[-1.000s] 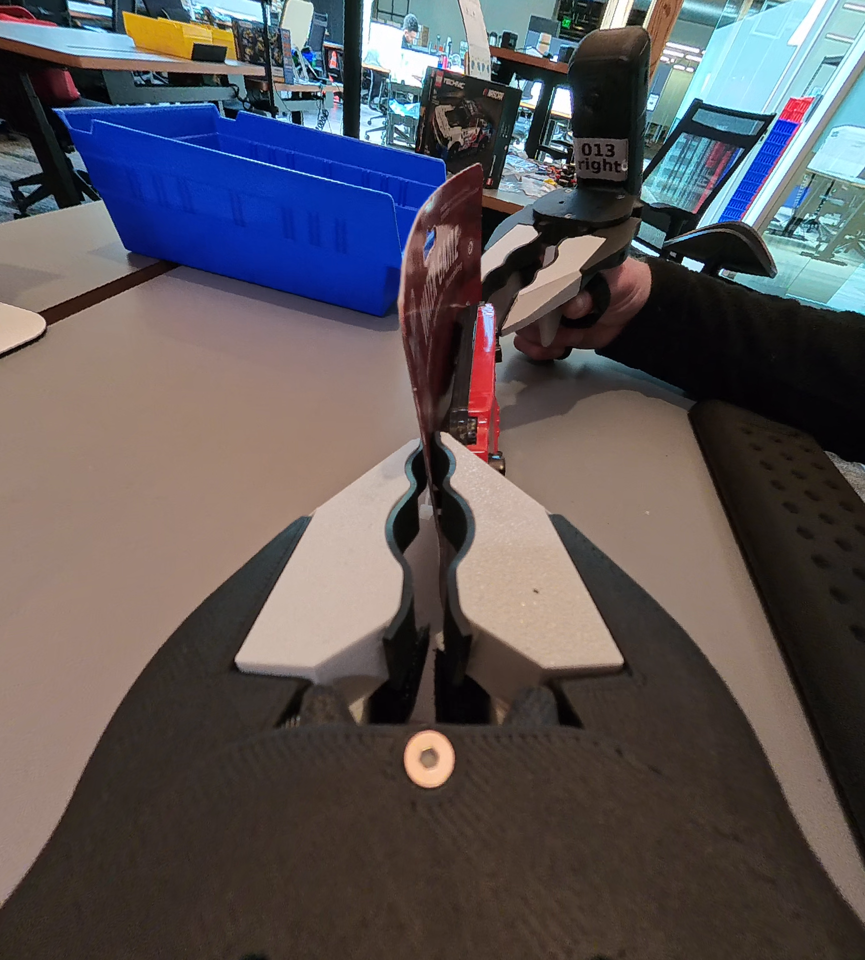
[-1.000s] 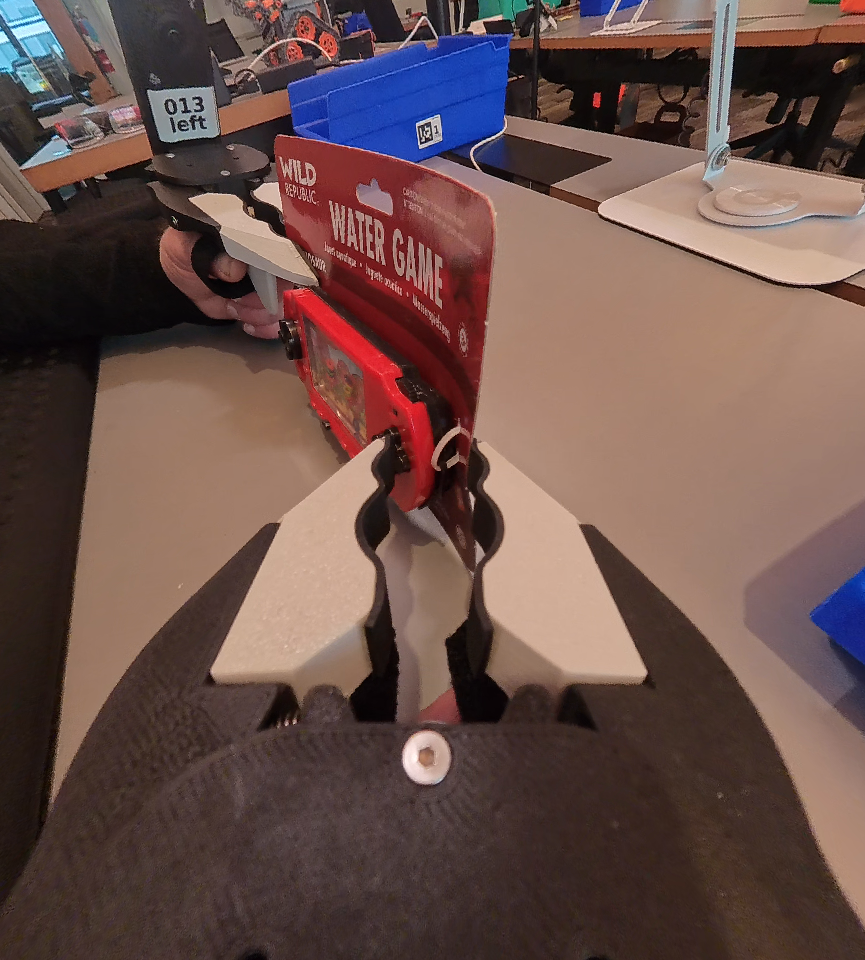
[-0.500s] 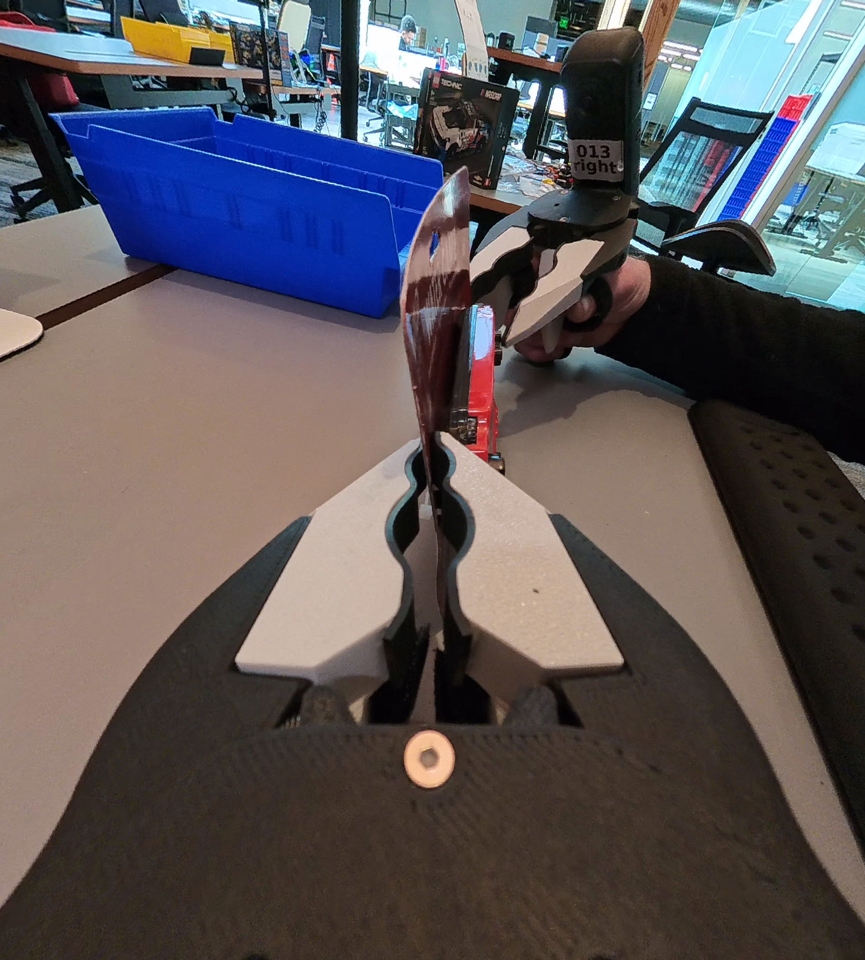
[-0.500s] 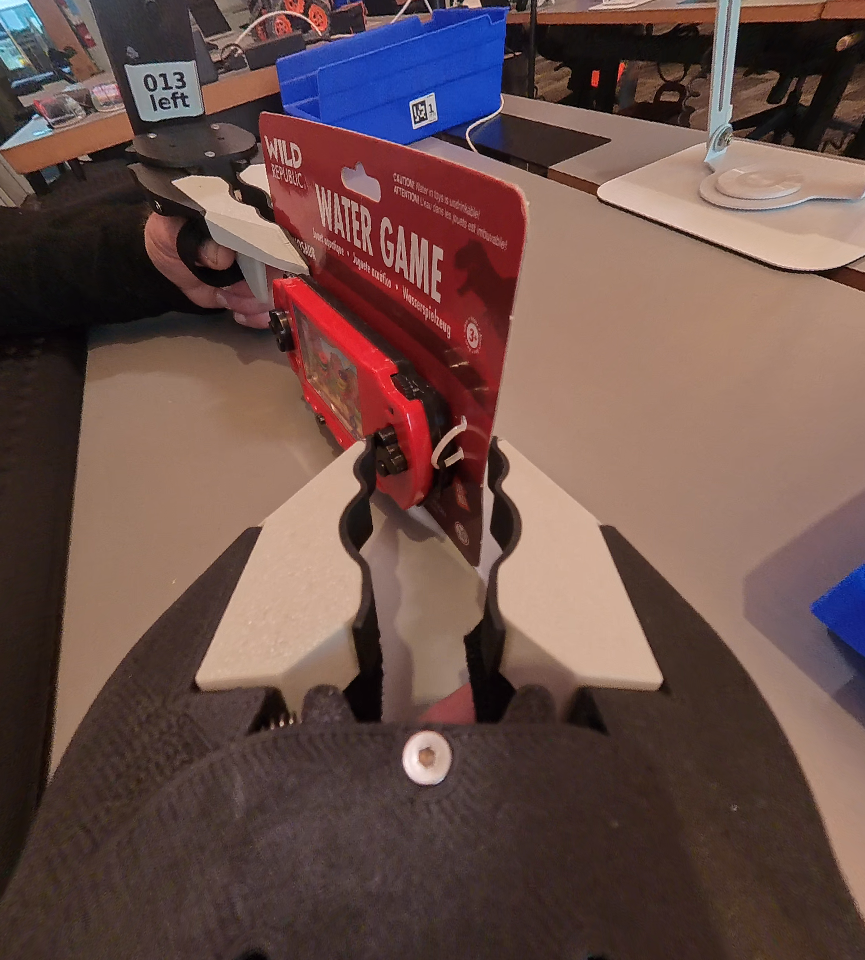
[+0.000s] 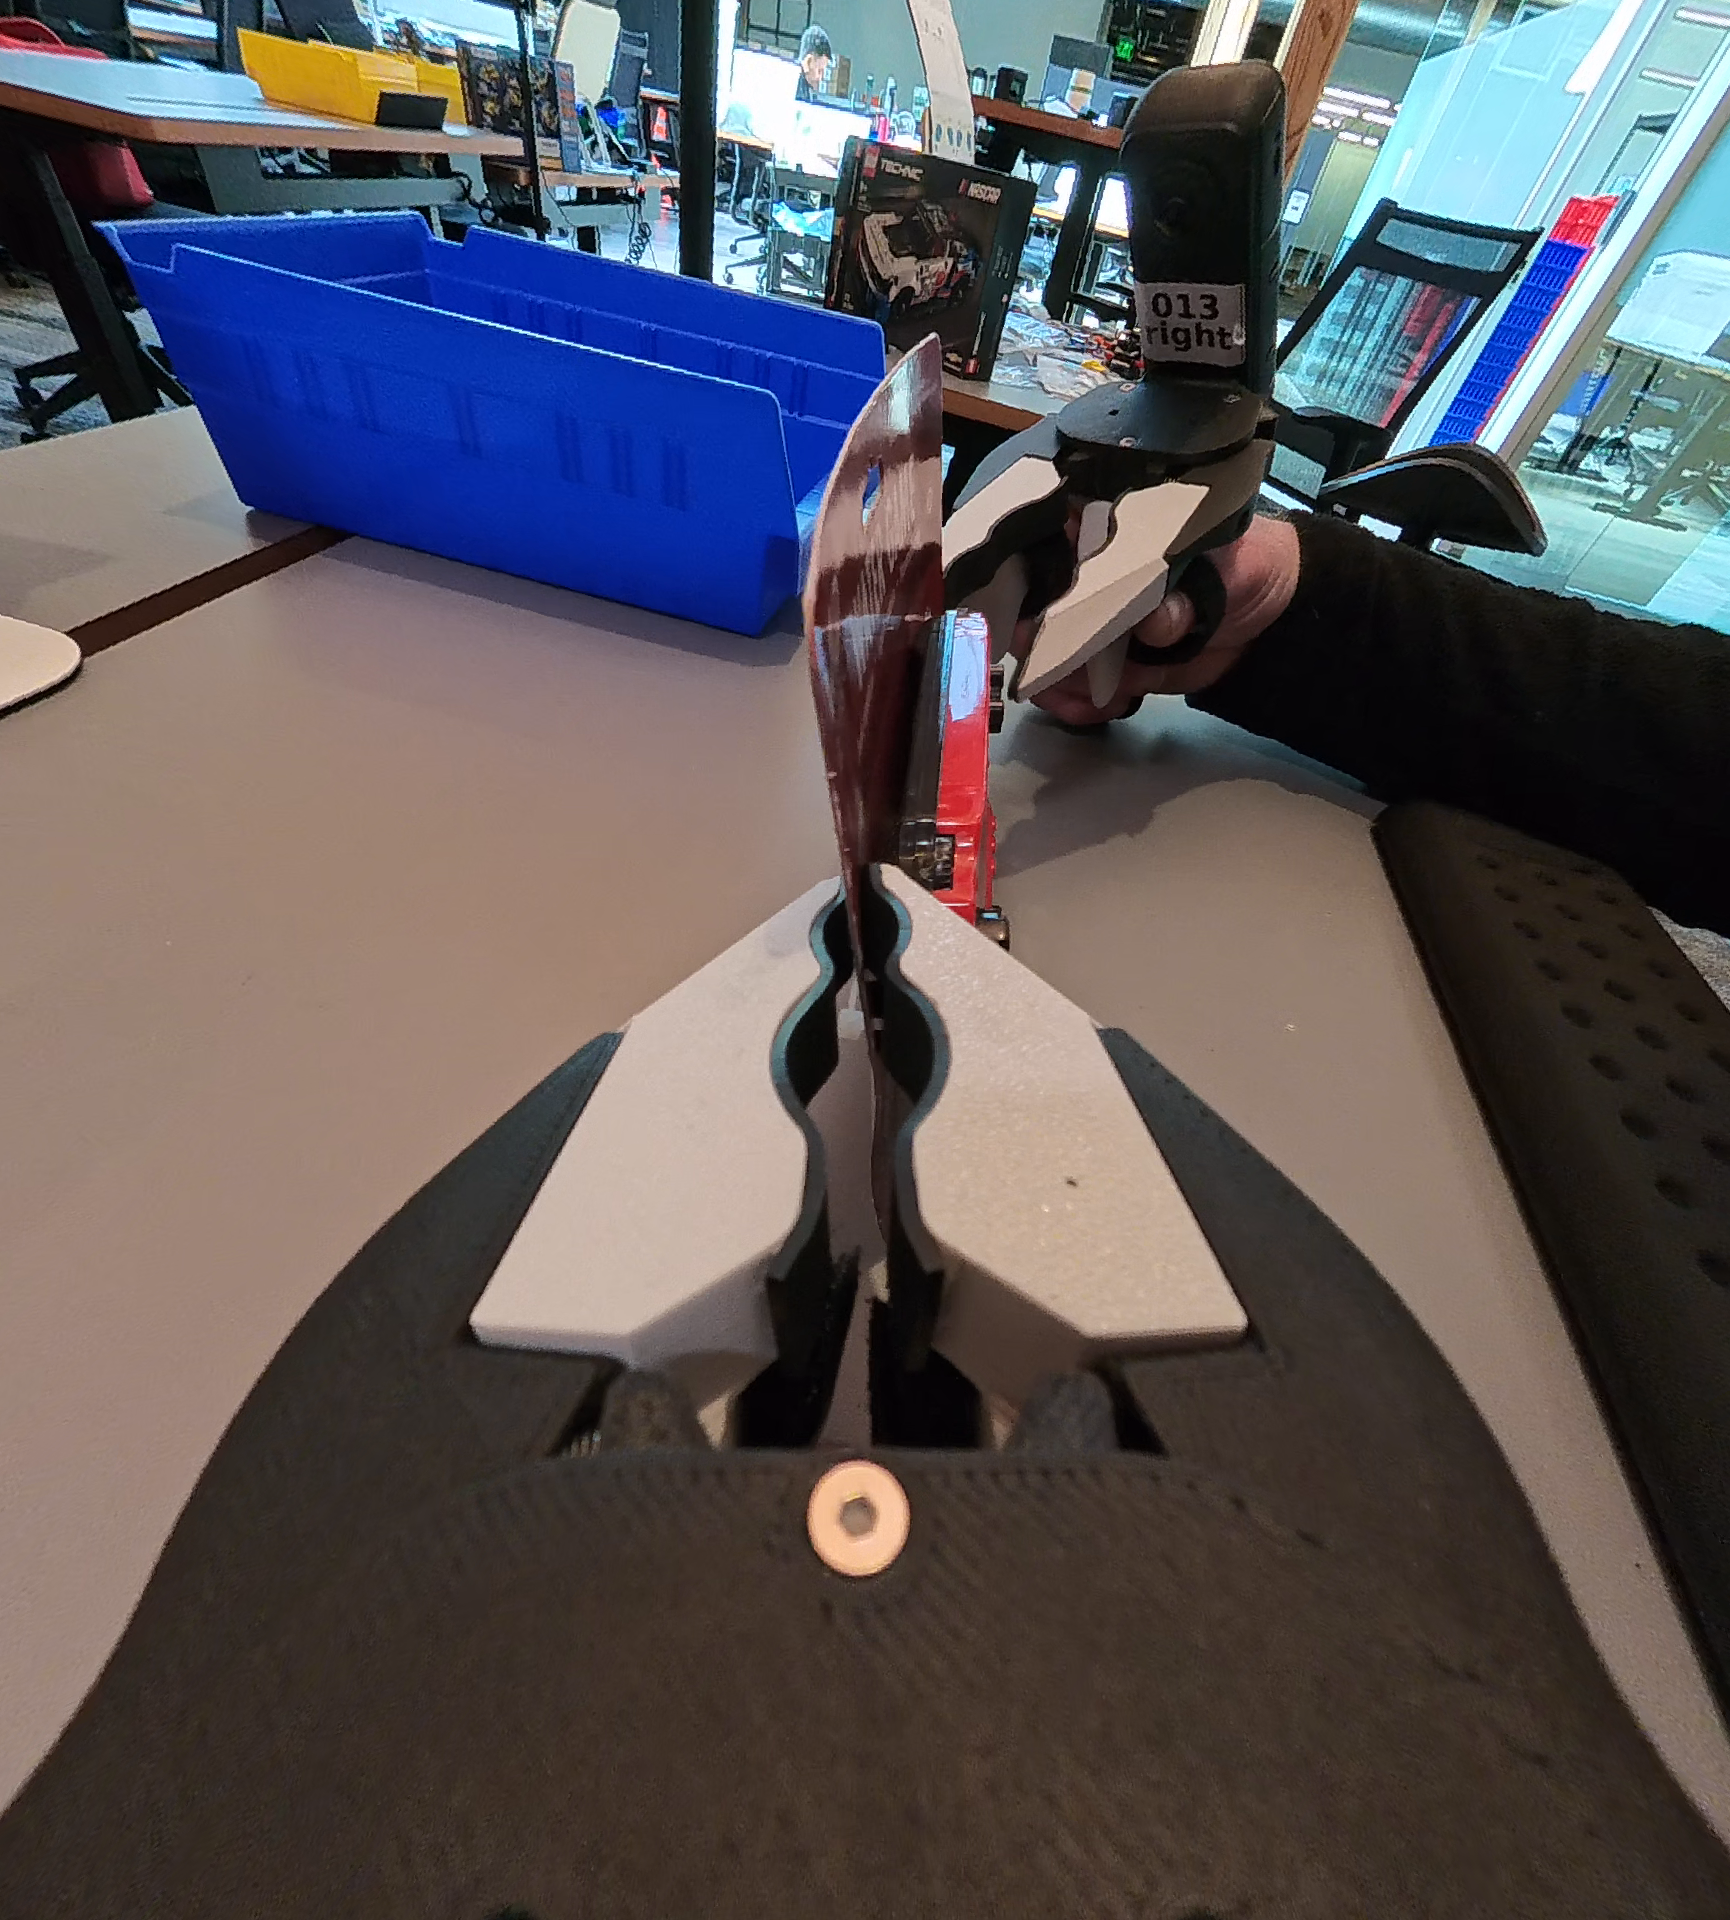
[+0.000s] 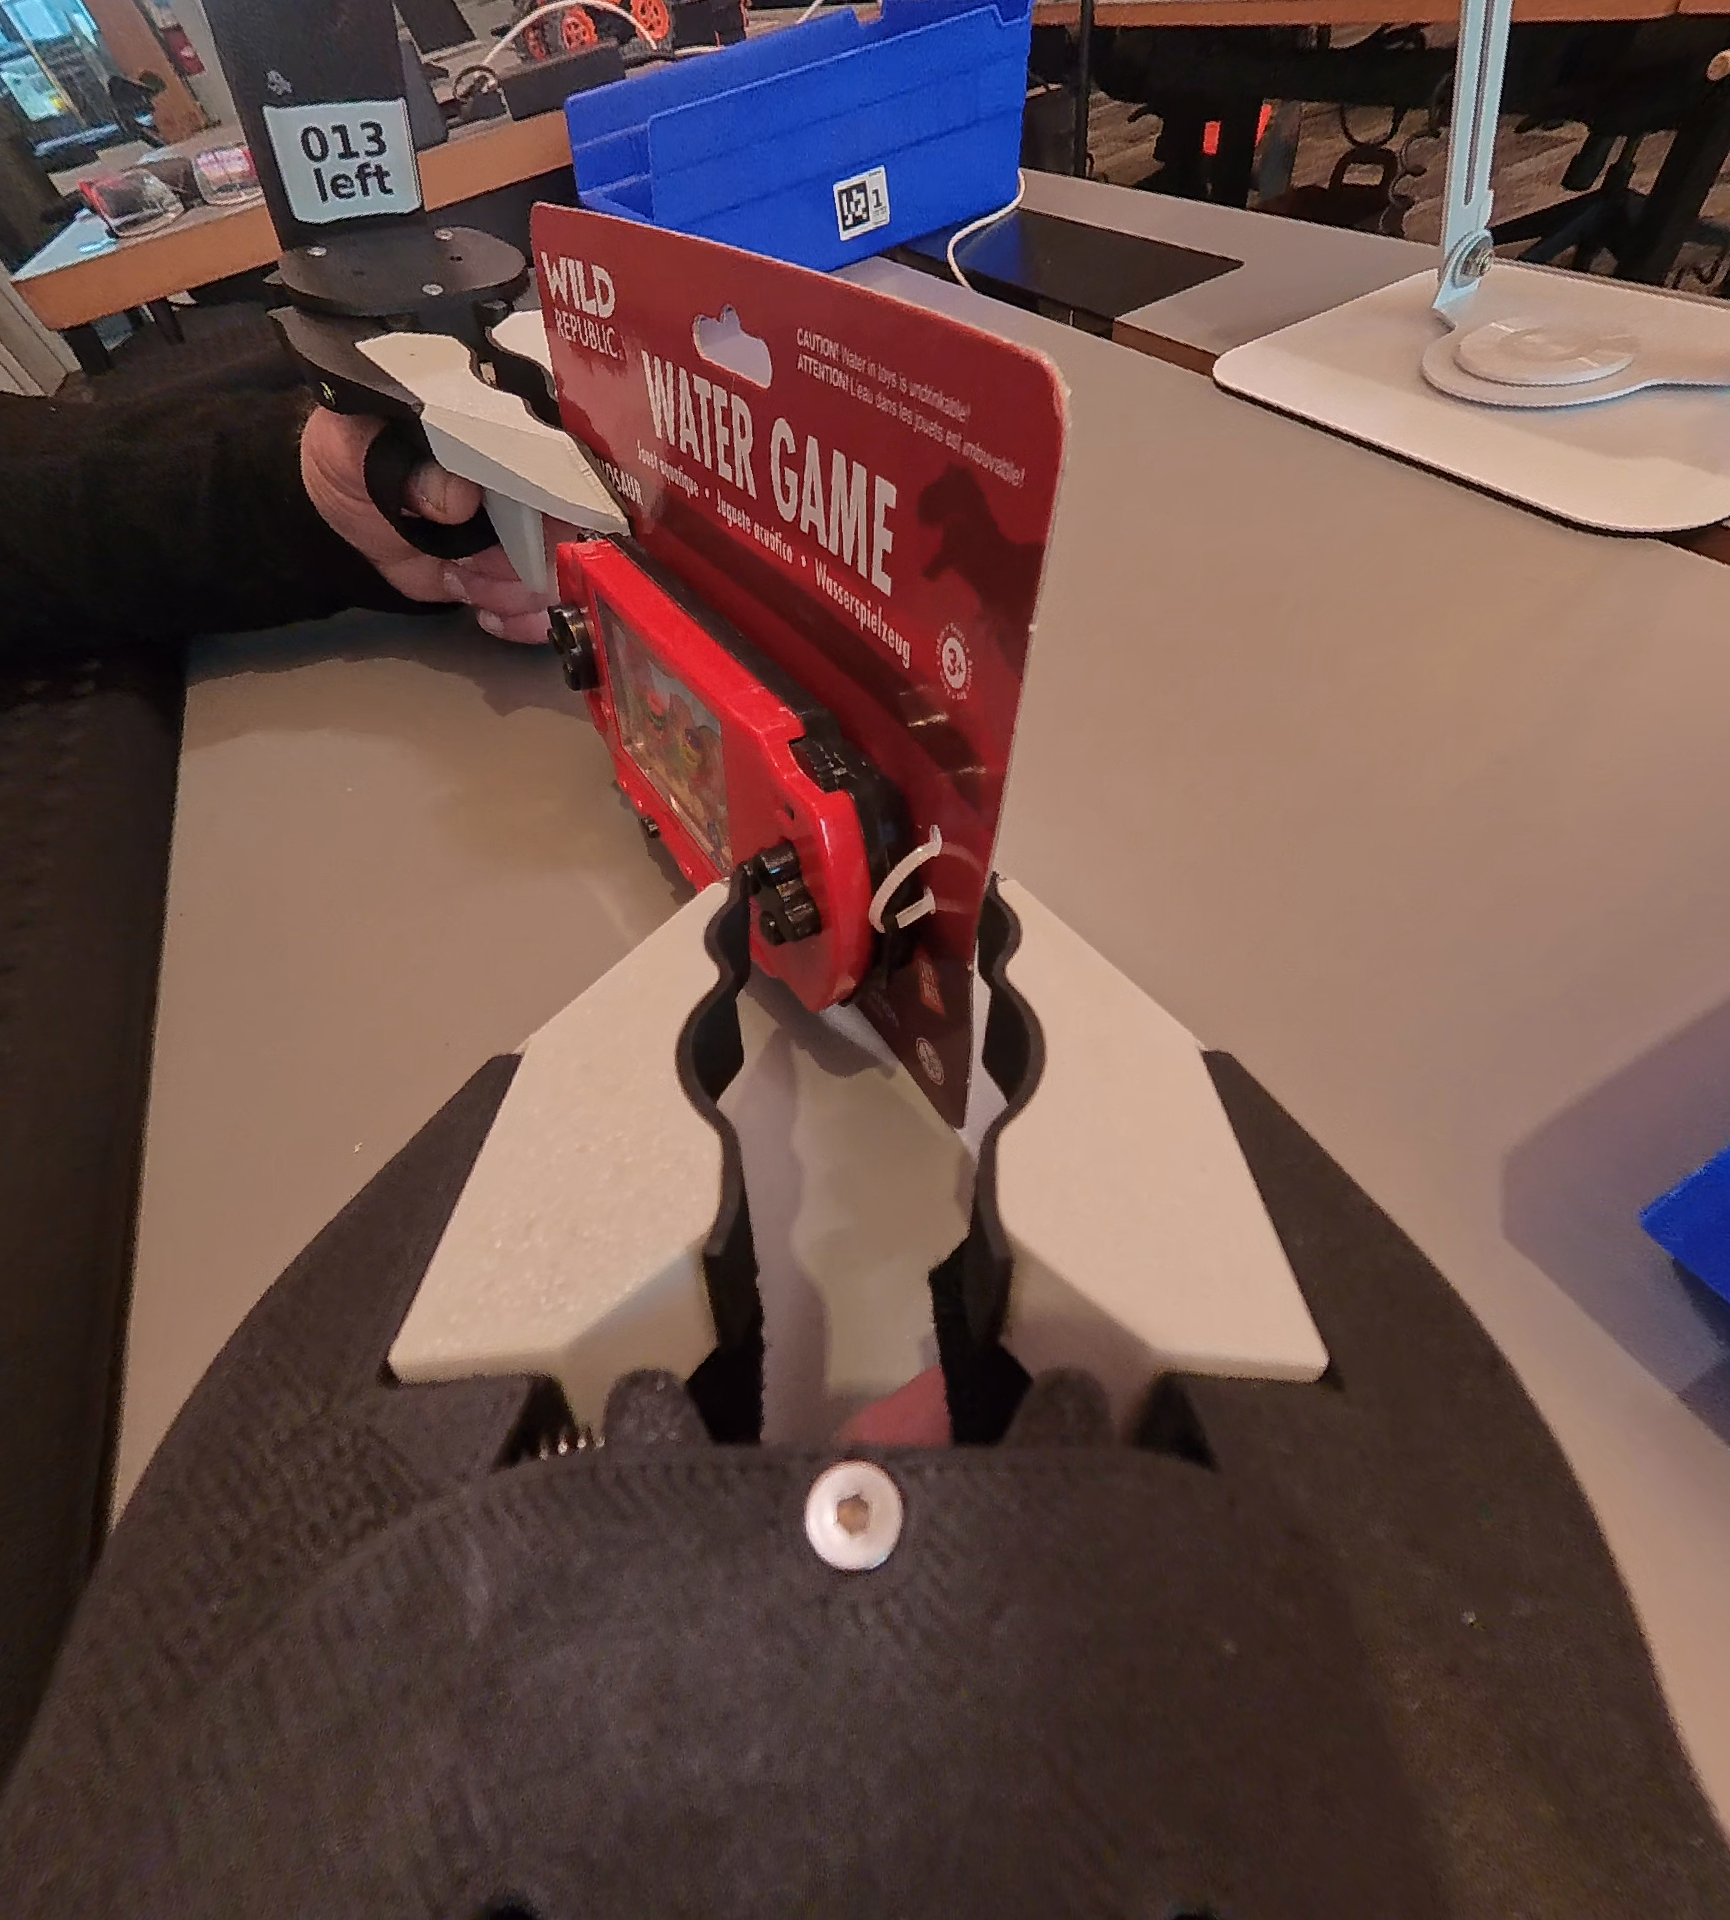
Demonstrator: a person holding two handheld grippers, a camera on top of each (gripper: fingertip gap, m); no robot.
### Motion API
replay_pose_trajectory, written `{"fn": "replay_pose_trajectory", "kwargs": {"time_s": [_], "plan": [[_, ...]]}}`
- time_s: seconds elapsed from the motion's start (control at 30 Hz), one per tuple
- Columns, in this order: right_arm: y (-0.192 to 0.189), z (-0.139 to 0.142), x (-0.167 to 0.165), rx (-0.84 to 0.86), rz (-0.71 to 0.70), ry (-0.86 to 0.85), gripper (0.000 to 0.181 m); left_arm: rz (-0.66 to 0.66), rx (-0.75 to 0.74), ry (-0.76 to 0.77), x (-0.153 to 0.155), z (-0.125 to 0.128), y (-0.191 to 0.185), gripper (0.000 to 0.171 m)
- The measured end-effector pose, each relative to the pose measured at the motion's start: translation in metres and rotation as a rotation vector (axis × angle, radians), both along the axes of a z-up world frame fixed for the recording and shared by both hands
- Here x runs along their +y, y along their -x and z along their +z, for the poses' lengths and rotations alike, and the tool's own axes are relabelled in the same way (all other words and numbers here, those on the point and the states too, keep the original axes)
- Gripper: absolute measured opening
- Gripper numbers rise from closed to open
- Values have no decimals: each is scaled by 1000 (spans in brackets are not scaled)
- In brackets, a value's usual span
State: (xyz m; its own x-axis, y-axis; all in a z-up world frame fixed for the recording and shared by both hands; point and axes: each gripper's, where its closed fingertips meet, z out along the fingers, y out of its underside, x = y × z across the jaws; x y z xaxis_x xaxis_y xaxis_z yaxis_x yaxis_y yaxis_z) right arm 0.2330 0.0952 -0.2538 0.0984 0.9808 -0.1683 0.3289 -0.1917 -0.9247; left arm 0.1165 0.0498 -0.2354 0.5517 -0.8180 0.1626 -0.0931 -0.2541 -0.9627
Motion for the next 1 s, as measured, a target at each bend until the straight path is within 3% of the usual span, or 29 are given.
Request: {"fn": "replay_pose_trajectory", "kwargs": {"time_s": [0.6, 1.0], "plan": [[-3, -13, -5, -82, 46, -15, 42, -4, -3, 1, -1, 0, -1, 0], [0, -11, -5, -69, 42, -2, 25, 2, -13, 7, 0, 1, 0, 0]]}}
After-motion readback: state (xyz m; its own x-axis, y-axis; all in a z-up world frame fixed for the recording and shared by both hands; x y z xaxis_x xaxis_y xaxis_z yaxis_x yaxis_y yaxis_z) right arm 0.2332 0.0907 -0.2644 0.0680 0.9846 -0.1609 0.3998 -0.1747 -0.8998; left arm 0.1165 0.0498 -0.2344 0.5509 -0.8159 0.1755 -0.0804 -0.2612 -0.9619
